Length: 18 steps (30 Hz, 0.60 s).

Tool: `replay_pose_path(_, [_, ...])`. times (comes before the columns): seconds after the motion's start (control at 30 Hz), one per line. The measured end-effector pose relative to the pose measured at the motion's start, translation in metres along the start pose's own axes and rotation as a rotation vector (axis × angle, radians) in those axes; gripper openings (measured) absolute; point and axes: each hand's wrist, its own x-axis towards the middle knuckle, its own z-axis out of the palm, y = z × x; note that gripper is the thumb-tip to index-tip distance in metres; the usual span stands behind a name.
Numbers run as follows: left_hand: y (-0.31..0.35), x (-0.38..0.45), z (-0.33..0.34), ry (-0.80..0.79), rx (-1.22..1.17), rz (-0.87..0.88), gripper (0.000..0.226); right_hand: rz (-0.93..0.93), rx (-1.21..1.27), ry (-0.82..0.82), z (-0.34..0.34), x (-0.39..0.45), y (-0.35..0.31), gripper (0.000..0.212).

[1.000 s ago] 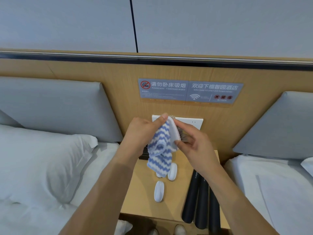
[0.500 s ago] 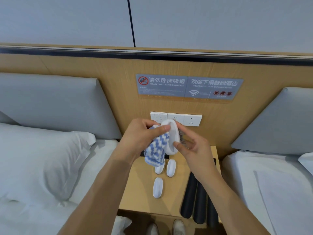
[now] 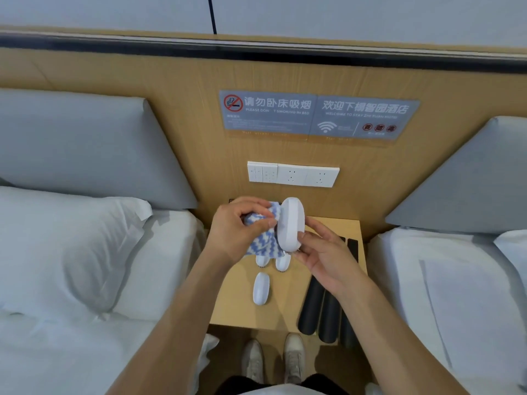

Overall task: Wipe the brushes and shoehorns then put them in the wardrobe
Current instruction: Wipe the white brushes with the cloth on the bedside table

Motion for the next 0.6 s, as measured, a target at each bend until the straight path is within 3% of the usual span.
replay_pose_path(0.1, [-0.023,-0.002,0.006,0.072,0.034,-0.097,0.019,0.083,0.007,0.067,-0.019,0.011,0.018,0.035])
replay_pose_path(0.23, [-0.048,-0.008,0.017,0.116,-0.056,-0.332,0.053,0.203,0.039,0.196,-0.043,0.026,0.047,0.027])
replay_pose_path(0.37, [-0.073,-0.019,0.028,0.193,-0.062,-0.462,0.036,0.300,-0.146,0.394,-0.068,0.043,0.084,0.019])
replay_pose_path(0.6, [-0.116,-0.039,0.042,0.255,-0.017,-0.569,0.026,0.424,-0.273,0.564,-0.119,0.068,0.158,0.022])
